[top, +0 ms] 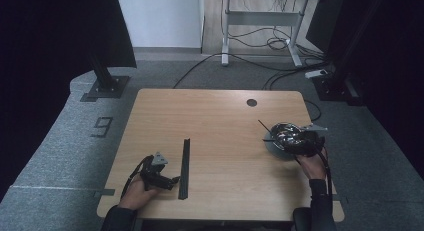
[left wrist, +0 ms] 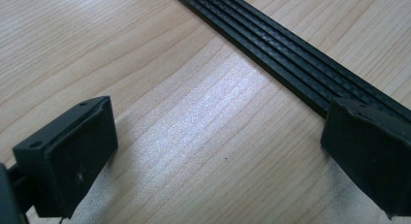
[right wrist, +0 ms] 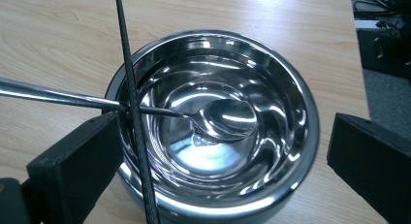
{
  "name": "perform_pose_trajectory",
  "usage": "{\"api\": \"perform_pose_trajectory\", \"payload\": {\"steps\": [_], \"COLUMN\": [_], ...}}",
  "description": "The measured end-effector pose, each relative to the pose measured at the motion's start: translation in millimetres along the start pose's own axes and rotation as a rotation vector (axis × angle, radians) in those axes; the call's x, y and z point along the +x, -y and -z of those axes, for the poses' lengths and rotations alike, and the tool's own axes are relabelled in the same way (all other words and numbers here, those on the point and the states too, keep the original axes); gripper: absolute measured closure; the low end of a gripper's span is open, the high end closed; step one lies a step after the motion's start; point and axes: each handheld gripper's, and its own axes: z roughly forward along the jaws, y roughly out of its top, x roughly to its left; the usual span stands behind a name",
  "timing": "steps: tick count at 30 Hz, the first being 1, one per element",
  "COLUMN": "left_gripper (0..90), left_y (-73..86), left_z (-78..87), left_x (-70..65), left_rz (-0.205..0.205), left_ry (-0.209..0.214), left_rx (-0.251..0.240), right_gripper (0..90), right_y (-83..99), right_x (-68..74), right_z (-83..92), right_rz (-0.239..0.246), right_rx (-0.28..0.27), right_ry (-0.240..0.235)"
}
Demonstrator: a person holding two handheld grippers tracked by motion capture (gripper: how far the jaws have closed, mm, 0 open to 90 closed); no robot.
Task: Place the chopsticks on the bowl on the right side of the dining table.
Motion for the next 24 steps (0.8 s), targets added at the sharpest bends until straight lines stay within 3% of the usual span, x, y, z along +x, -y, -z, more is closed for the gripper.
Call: {"api": "perform_pose_trajectory", "payload": {"steps": [9,24], "left_gripper": [0.0,0.0], "left_y": [0.0,0.0], "left_z": [0.0,0.0], "left_x": [0.0,-0.1], "left_rz": [0.000,0.000], "left_ry": [0.000,0.000], "left_rx": [0.000,0.000], "right_gripper": [11.3,20.4], "right_y": [2.5,8.4], "right_x": [7.7,-5.6], "right_z": [-9.0,-7.0], "right_rz": [0.033,0.029], "right_rx": [0.022,0.041], "right_ry": [0.020,0.054]}}
